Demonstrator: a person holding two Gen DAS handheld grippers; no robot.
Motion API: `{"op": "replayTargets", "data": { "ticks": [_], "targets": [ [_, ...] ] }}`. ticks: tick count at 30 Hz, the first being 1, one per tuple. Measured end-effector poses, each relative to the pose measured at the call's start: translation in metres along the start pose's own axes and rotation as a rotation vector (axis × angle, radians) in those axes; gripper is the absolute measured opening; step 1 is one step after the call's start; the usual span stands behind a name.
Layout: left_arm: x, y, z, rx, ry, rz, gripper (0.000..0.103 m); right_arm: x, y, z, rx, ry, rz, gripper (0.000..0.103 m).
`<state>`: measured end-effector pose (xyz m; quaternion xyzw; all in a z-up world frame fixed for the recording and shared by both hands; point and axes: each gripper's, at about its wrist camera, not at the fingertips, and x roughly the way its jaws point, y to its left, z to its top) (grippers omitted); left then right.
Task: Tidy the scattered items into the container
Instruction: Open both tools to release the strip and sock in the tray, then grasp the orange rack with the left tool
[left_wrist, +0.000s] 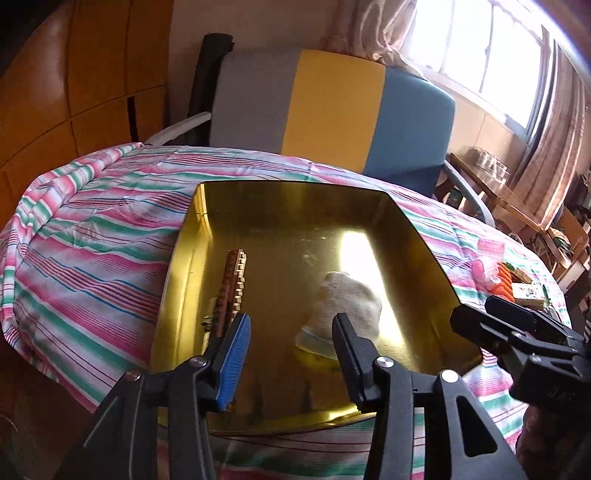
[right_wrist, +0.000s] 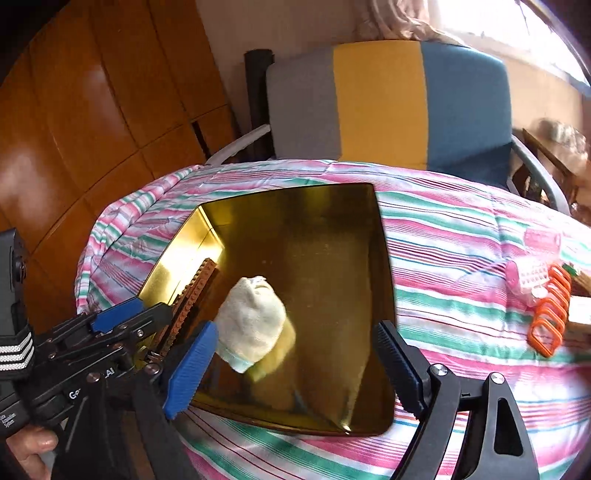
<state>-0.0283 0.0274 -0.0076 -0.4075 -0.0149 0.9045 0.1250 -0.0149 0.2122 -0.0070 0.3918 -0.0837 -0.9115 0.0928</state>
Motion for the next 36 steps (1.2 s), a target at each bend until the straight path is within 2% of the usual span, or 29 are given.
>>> {"op": "replayTargets", "data": {
  "ticks": [8, 13, 16, 22, 29, 34, 36],
  "targets": [
    [0.007, -0.082, -0.005, 0.15, 0.064, -0.166, 0.048, -0.043, -0.105, -0.04, 0.209, -0.021, -0.192, 0.088],
    [0.015, -0.151, -0.006, 0.285, 0.096, -0.259, 0.048, -0.077, -0.167, -0.074, 0.325, -0.036, -0.333, 0.089],
    [0.026, -0.19, -0.005, 0.348, 0.12, -0.297, 0.051, -0.096, -0.194, -0.09, 0.373, -0.045, -0.384, 0.09],
    [0.059, -0.25, -0.004, 0.406, 0.198, -0.331, 0.051, -0.105, -0.219, -0.111, 0.395, -0.043, -0.44, 0.092],
    [0.099, -0.294, 0.001, 0.44, 0.257, -0.326, 0.051, -0.097, -0.235, -0.127, 0.425, -0.03, -0.416, 0.094],
    [0.123, -0.319, 0.005, 0.47, 0.277, -0.323, 0.051, -0.094, -0.231, -0.129, 0.398, -0.056, -0.404, 0.103],
    [0.134, -0.329, 0.006, 0.486, 0.285, -0.315, 0.051, -0.093, -0.23, -0.13, 0.394, -0.065, -0.413, 0.103]
  ]
}}
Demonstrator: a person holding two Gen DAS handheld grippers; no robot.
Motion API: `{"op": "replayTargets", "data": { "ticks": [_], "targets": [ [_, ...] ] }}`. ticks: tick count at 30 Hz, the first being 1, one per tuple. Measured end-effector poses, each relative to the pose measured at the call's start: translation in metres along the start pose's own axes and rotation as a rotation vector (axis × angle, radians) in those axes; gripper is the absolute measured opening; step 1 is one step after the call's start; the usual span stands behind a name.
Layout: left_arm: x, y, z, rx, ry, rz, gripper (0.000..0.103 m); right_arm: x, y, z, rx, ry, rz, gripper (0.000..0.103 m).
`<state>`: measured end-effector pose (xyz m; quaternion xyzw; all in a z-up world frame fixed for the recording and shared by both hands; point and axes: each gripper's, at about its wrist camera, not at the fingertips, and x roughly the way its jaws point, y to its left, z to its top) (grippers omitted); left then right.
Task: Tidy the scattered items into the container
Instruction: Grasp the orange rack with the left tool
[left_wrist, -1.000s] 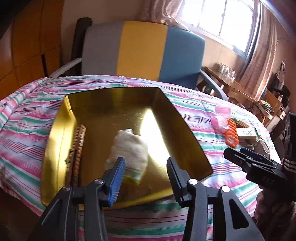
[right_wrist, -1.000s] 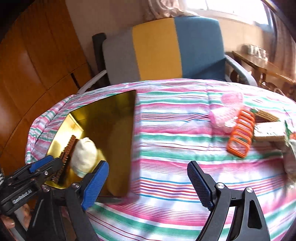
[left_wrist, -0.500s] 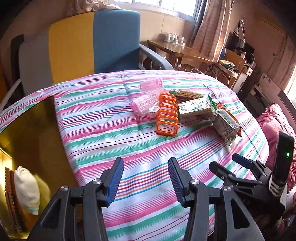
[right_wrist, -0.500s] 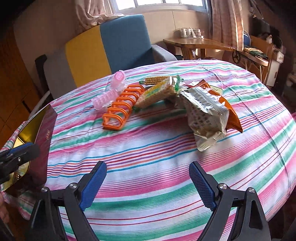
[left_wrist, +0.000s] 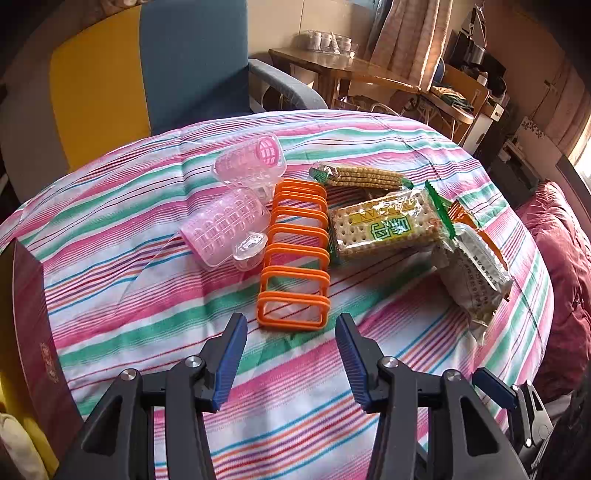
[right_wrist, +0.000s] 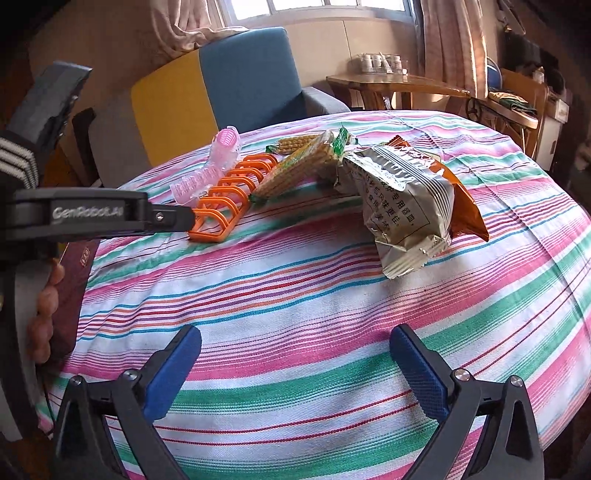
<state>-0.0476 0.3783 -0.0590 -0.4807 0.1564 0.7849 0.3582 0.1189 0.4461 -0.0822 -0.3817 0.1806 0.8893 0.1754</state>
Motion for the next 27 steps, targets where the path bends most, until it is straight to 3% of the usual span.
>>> {"op": "replayTargets", "data": {
  "ticks": [9, 12, 18, 27],
  "targets": [
    [0.037, -0.006, 0.021, 0.041, 0.049, 0.018, 0.051, 0.001, -0.001, -0.002, 0.003, -0.023, 0.005, 0.103],
    [0.038, -0.007, 0.017, 0.065, 0.031, 0.023, 0.05, 0.002, -0.001, -0.001, 0.007, -0.028, 0.004, 0.103],
    [0.022, -0.001, -0.007, 0.071, 0.02, 0.003, 0.05, 0.004, 0.0, -0.002, 0.001, -0.038, -0.007, 0.103],
    [-0.022, 0.014, -0.07, 0.006, 0.032, -0.036, 0.05, 0.005, 0.003, -0.002, -0.034, -0.033, -0.033, 0.103]
  ]
}}
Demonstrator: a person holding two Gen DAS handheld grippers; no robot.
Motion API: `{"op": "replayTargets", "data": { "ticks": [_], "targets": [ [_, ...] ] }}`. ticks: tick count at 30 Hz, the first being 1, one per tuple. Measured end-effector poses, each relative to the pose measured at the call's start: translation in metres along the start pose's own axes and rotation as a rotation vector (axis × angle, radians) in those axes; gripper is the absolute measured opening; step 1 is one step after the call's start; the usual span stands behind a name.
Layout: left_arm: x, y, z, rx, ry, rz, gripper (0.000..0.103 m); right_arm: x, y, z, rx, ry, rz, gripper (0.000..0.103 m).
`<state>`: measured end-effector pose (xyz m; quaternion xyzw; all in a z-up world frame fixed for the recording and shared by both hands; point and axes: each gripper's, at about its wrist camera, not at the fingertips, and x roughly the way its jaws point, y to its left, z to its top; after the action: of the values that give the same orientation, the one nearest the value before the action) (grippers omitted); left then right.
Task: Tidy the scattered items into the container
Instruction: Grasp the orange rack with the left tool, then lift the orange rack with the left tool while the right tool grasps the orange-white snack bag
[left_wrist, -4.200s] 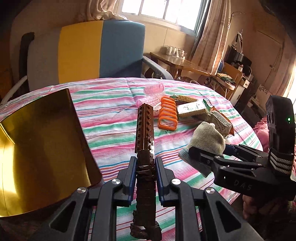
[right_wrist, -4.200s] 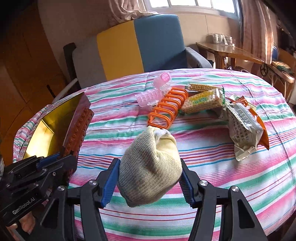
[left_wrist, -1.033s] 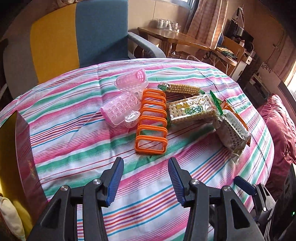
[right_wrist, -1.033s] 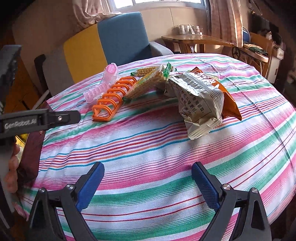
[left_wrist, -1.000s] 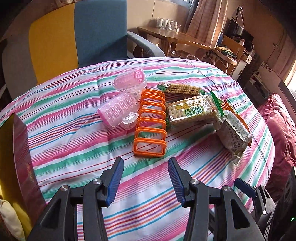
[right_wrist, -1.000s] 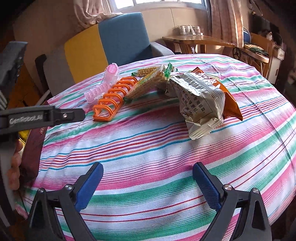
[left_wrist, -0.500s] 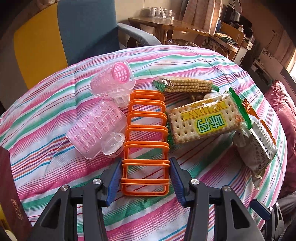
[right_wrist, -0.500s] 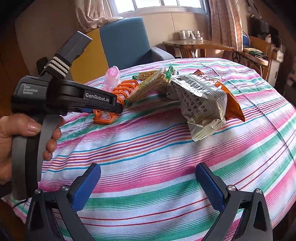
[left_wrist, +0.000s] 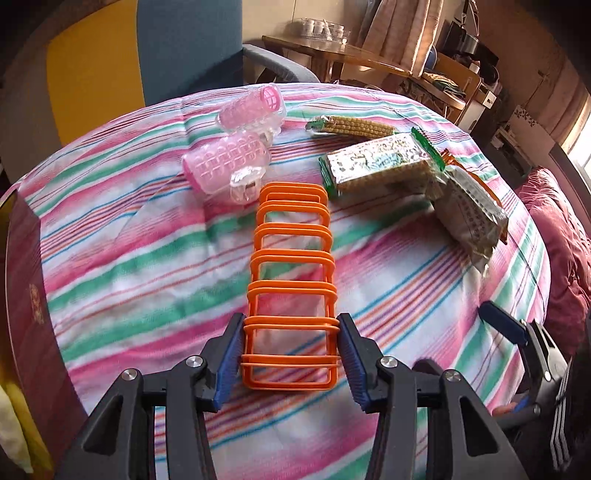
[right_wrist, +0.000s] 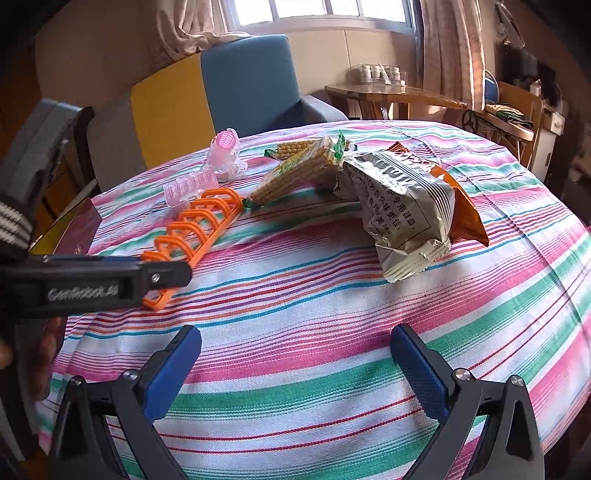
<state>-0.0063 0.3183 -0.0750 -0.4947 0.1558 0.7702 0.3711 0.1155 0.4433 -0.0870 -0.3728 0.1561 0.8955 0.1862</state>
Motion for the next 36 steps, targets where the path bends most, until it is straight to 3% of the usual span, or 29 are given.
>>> {"op": "replayTargets", "data": {
  "ticks": [10, 18, 23, 29, 32, 35, 36],
  "targets": [
    [-0.043, 0.01, -0.07, -0.033, -0.044, -0.01, 0.05, 0.003, 0.004, -0.002, -0.128, 0.046, 0.011, 0.103],
    [-0.05, 0.017, -0.078, -0.037, -0.06, -0.023, 0.051, -0.003, -0.018, 0.022, 0.056, 0.12, 0.128, 0.103],
    [-0.047, 0.016, -0.078, -0.026, -0.07, -0.024, 0.052, -0.017, -0.021, 0.066, 0.081, 0.047, 0.155, 0.103],
    [-0.045, 0.016, -0.078, -0.02, -0.08, -0.036, 0.054, 0.001, -0.027, 0.136, 0.062, -0.014, 0.083, 0.103],
    [-0.044, 0.018, -0.078, -0.029, -0.085, -0.05, 0.057, 0.026, -0.044, 0.161, 0.121, 0.019, 0.07, 0.103],
    [-0.044, 0.02, -0.078, -0.04, -0.089, -0.062, 0.057, 0.046, -0.063, 0.169, 0.18, 0.062, -0.038, 0.103],
    [-0.044, 0.02, -0.078, -0.043, -0.09, -0.066, 0.057, 0.047, -0.069, 0.165, 0.208, 0.073, -0.033, 0.103]
  ]
}}
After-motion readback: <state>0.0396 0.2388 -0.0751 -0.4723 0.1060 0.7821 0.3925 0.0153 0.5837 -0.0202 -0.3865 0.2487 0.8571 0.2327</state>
